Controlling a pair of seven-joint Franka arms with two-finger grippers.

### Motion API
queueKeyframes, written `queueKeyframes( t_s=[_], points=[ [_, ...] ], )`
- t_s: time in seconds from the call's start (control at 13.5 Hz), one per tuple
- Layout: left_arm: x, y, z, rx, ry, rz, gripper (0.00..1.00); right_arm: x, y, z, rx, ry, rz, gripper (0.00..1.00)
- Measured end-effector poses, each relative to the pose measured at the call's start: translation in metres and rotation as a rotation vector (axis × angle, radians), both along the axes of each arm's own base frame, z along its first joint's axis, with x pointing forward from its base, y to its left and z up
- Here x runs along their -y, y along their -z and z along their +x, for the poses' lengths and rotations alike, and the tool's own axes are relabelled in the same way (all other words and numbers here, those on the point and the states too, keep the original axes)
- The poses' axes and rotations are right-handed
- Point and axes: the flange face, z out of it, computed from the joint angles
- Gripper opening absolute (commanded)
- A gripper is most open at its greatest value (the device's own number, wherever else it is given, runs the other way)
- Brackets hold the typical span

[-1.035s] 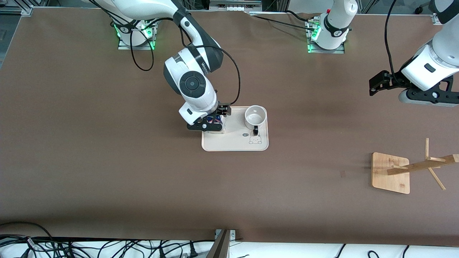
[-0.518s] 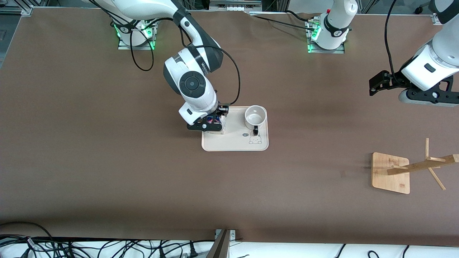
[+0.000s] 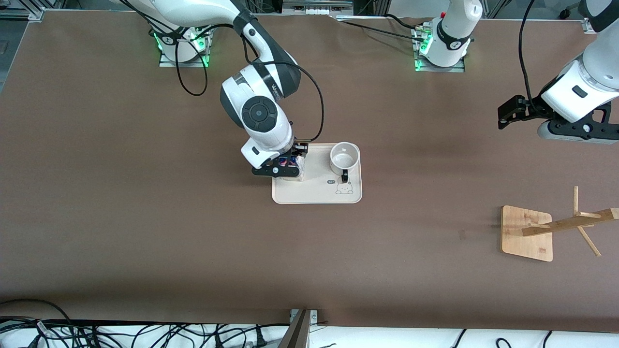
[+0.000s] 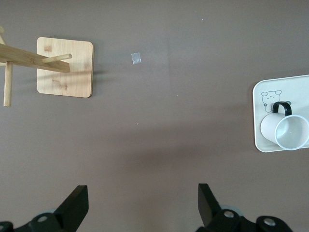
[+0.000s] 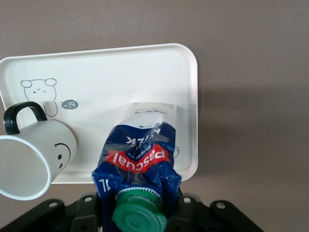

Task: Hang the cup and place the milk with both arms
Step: 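Lower the right gripper and close it on the milk carton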

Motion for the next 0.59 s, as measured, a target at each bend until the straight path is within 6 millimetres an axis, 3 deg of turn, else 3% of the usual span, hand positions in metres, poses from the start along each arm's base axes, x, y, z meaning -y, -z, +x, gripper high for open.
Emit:
queueKeyframes(
  t_s=[0.59],
  points=[
    [0.0000,0.0000,0.0000,0.000,0.000,0.000,1.00,0.0002,-0.0001,0.0002,0.000,-0.001,0.000,0.41]
  ],
)
